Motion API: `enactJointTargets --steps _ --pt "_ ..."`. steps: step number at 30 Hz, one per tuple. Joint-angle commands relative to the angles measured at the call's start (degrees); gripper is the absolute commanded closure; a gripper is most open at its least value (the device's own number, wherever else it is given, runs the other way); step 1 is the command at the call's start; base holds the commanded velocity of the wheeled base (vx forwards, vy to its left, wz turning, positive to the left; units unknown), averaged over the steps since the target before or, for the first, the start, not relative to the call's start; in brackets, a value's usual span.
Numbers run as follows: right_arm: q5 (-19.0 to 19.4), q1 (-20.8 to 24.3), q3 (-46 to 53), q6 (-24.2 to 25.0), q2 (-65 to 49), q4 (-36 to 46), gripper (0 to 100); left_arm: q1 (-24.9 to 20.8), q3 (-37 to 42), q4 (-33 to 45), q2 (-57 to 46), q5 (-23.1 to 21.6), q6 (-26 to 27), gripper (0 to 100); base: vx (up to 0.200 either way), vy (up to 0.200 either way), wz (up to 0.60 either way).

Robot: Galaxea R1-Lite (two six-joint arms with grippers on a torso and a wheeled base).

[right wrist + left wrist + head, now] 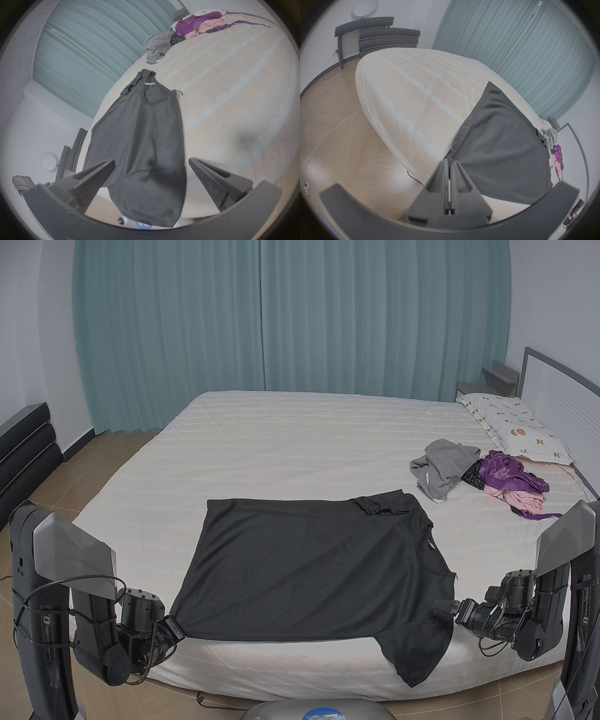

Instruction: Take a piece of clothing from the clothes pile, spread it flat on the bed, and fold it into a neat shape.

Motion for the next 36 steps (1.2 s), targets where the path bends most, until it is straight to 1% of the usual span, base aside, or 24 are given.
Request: enactJointTargets --steps 1,2,3,5,6,8,12,13,14,15,17,23,24,26,32,33,36 --pt "-0.14 -0.21 -2.35 -0.12 1.26 0.65 0 0.01 -0.12 -0.02 0.2 0.02 -0.03 100 0.0 0.0 0.0" --pt "-0.14 -0.38 -3.22 -0.65 1.17 1.88 0 -0.08 -0.12 -0.02 0.2 0.02 -0.12 100 0.0 0.0 0.0" --pt "-0.14 -0.47 -3.66 -1.44 1.09 3.02 100 -0.08 -0.12 -0.02 0.2 0.02 -0.12 100 0.0 0.0 0.0" --pt "-0.14 -0.56 -4.02 -2.49 1.09 3.99 100 -0.08 -0.12 -0.02 0.2 0.02 -0.12 100 0.0 0.0 0.0" --pt "-1.02 -0.65 -4.98 -4.43 1.26 5.04 100 -0.08 -0.12 -0.02 0.2 -0.07 -0.21 100 0.0 0.0 0.0" --pt "-2.16 -0.73 -5.6 -4.87 1.44 5.75 100 -0.08 -0.12 -0.02 0.2 -0.07 -0.21 100 0.0 0.0 0.0" --pt "-2.43 -1.0 -6.92 -4.96 1.61 6.27 100 -0.08 -0.39 -0.1 0.11 -0.07 -0.21 100 0.0 0.0 0.0" --pt "-2.51 -2.49 -9.9 -4.96 1.35 8.65 100 -0.78 -0.82 -0.1 0.02 0.02 -0.21 100 0.0 0.0 0.0" --pt "-2.51 -2.49 -9.9 -4.96 1.35 8.65 100 -0.78 -0.82 -0.1 0.02 0.02 -0.21 100 0.0 0.0 0.0" --pt "-2.51 -3.19 -11.84 -4.87 0.47 10.76 100 -0.96 -0.82 -0.1 -0.24 0.02 -0.21 100 0.0 0.0 0.0" --pt "-2.43 -3.72 -13.42 -4.96 -0.94 12.25 100 -0.87 -0.91 -0.1 -0.24 0.02 -0.21 100 0.0 0.0 0.0" --pt "-2.34 -3.72 -17.81 -4.87 -2.25 14.8 100 -0.34 -1.26 -0.37 -0.33 0.02 -0.21 100 0.0 0.0 0.0" --pt "-2.25 -3.55 -19.75 -4.96 -2.17 17.35 100 -0.34 -1.18 -0.9 0.02 0.02 -0.29 100 0.0 0.0 0.0" --pt "-1.99 -3.11 -21.42 -4.96 -1.64 19.55 100 -0.34 -1.18 -0.9 0.11 -0.07 -0.38 100 0.0 0.0 0.0" --pt "-1.99 -2.76 -24.49 -5.39 0.47 21.39 100 -0.43 -1.18 -0.9 0.2 -0.34 -0.47 100 0.0 0.0 0.0" --pt "-1.99 -2.93 -24.93 -5.75 0.47 22.45 0 -0.43 -1.18 -0.9 0.2 -0.34 -0.47 100 0.0 0.0 0.0" --pt "-1.64 -3.46 -25.46 -6.71 0.47 24.12 0 -0.43 -1.18 -0.9 0.2 -0.42 -0.56 100 0.0 0.0 0.0"
